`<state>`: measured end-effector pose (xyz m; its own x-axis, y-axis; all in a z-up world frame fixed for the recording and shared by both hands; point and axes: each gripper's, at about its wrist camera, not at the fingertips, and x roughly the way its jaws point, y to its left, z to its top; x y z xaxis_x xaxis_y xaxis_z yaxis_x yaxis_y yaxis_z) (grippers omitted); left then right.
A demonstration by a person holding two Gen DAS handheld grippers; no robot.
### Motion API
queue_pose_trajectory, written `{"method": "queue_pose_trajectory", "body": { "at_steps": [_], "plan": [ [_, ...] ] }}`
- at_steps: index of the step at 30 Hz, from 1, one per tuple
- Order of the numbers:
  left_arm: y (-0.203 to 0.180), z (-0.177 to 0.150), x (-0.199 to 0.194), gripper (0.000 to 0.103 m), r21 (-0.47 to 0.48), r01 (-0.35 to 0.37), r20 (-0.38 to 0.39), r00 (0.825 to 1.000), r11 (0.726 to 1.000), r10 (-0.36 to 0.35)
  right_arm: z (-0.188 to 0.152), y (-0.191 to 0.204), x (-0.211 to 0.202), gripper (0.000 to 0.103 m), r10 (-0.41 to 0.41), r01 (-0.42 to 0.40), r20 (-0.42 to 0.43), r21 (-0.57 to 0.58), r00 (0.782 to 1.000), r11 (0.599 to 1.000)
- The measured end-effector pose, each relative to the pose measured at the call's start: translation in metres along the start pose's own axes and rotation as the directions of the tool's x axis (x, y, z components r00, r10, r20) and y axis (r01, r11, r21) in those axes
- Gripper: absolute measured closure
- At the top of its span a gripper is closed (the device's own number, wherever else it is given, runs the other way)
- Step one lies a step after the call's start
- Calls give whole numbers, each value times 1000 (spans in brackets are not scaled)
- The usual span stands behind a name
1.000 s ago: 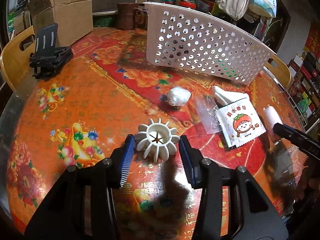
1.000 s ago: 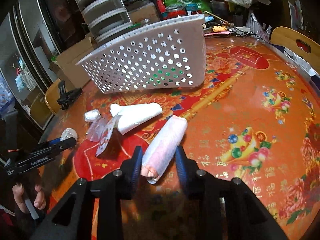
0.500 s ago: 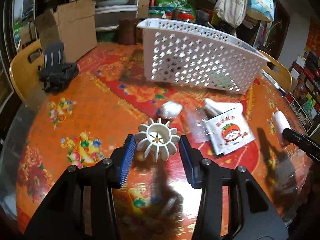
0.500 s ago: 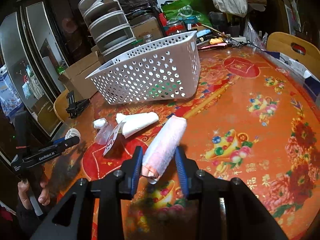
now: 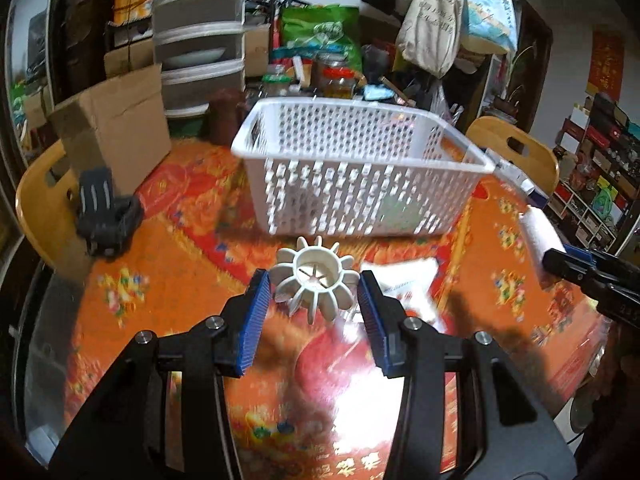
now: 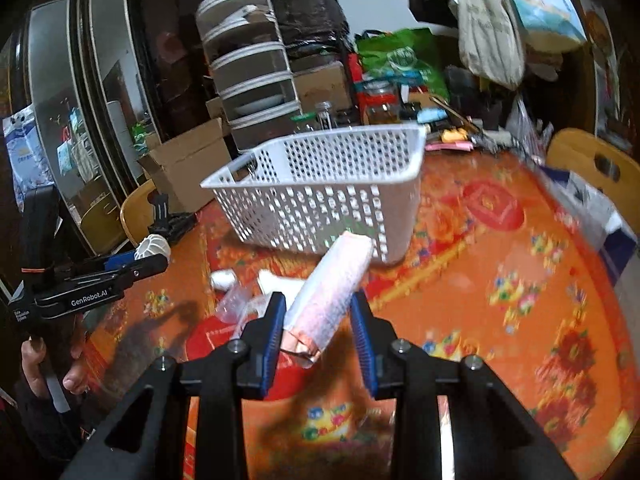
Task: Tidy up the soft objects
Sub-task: 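Carry the mold and rolled towel over the basket with both tools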
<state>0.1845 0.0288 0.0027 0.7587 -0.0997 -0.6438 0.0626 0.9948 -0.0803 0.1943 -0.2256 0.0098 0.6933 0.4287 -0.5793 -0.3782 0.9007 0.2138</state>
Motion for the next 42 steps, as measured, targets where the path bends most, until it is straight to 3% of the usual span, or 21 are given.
{"method": "queue_pose_trajectory", "body": {
  "at_steps": [6, 10, 15, 21, 33, 38, 42],
  "plan": [
    [-10, 61, -6, 61, 32, 36, 7, 999, 999, -36, 52, 11, 2, 71, -9, 9, -2, -57, 1000, 998],
    [-18, 103, 12, 61, 31, 38, -93, 995, 999, -35, 90, 12, 19, 71, -33, 30, -34, -78, 999, 997],
    [-23, 149, 41, 61, 17, 52, -154, 987, 999, -49, 128, 10, 59, 71, -95, 83, -112, -104, 989, 991],
    [-16, 188, 107, 61, -9, 10, -244, 970, 1000, -11, 153, 1, 115, 71, -133, 113, -214, -103, 968, 988],
    [-21, 202, 228, 60, 10, -52, -422, 905, 999, 51, 163, -42, 222, 71, -194, 179, -422, -75, 885, 981],
    [-23, 192, 257, 60, 9, -59, -480, 876, 998, 57, 159, -47, 239, 71, -198, 181, -450, -82, 871, 980],
    [-22, 185, 266, 60, -8, -47, -498, 866, 999, 37, 159, -48, 242, 71, -185, 169, -452, -77, 873, 983]
  ]
}}
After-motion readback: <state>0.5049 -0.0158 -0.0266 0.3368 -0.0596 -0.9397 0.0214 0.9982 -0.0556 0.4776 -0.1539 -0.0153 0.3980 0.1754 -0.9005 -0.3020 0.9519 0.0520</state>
